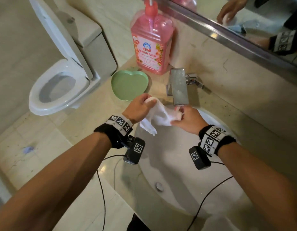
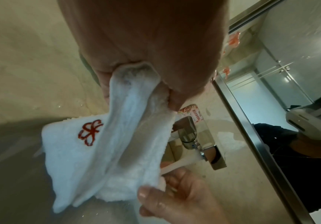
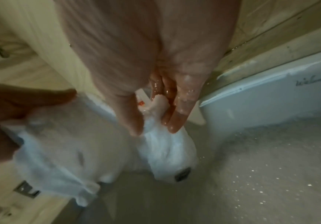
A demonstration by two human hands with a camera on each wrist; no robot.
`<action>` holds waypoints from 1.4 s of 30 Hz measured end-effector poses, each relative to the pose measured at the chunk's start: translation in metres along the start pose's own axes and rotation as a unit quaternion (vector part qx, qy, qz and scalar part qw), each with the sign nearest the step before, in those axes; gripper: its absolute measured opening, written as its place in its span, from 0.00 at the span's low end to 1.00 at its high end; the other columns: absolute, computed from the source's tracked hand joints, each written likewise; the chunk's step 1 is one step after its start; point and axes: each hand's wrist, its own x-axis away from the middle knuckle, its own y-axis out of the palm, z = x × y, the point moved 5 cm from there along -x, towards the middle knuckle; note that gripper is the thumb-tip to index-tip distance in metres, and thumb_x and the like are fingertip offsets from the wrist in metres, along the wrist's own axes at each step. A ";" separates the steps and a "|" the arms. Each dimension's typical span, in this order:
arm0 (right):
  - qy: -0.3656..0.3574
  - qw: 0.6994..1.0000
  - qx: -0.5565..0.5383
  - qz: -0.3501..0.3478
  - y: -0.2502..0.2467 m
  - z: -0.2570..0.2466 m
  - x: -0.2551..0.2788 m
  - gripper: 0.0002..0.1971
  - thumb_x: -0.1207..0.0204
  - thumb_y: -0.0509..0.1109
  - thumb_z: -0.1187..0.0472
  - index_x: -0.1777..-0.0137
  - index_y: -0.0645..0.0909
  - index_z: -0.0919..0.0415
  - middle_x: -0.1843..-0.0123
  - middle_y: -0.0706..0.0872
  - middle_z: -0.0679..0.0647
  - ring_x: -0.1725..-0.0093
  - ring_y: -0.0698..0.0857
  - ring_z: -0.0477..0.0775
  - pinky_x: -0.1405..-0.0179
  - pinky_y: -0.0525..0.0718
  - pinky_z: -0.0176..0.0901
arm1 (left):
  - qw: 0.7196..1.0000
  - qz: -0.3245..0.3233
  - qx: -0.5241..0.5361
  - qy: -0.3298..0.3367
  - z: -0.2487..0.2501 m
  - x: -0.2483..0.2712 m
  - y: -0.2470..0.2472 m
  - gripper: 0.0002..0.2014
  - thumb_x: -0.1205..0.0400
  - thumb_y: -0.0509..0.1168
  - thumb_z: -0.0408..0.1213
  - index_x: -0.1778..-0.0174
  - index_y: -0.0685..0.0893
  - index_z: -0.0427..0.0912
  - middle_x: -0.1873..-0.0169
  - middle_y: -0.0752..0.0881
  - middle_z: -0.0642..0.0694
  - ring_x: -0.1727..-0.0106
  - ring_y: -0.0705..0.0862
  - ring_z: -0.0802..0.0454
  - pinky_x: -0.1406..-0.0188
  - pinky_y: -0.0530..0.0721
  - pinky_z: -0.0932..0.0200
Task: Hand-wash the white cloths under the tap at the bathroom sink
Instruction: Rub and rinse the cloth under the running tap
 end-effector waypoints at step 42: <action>-0.070 0.993 0.018 0.096 0.007 -0.019 0.019 0.23 0.18 0.66 0.49 0.27 0.83 0.59 0.26 0.82 0.56 0.30 0.81 0.53 0.32 0.72 0.35 | 0.984 -0.012 0.083 -0.156 0.000 -0.010 0.059 0.24 0.27 0.70 0.22 0.34 0.77 0.34 0.47 0.86 0.37 0.52 0.87 0.43 0.61 0.89 0.51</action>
